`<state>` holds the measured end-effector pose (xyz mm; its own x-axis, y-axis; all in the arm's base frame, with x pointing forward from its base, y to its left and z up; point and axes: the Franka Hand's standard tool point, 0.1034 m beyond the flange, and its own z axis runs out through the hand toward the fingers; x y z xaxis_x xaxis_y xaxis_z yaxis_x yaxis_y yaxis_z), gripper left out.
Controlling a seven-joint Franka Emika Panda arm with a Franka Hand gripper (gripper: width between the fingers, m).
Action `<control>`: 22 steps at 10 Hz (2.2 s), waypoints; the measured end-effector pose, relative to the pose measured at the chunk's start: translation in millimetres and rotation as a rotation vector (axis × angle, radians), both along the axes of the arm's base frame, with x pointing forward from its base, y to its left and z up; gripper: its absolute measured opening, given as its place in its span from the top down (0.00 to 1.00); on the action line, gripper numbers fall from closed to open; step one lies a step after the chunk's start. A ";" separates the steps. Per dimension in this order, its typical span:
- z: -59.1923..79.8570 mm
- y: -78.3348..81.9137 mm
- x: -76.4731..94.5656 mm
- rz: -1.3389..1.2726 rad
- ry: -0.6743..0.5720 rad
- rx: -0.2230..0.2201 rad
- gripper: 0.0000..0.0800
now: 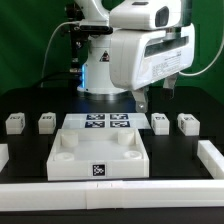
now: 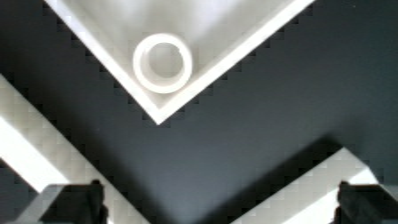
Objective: Assemble one leg
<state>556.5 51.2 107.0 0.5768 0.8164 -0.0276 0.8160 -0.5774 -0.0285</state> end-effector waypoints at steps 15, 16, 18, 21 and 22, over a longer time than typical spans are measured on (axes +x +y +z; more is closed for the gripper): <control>-39.2 -44.3 -76.2 0.494 0.134 0.018 0.19; -39.9 -44.0 -76.0 0.483 0.134 0.018 0.19; -40.5 -44.2 -76.4 0.483 0.135 0.018 0.19; -45.7 -50.8 -86.7 0.590 0.152 0.028 0.19; -51.9 -59.6 -97.8 0.637 0.174 0.043 0.19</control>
Offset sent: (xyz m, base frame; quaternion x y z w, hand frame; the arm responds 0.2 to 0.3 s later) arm -0.0328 -0.0233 -0.0179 0.0097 0.0017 -0.0828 0.9965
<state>458.7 -8.4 55.1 -0.0292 0.9989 -0.0364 0.9789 0.0212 -0.2035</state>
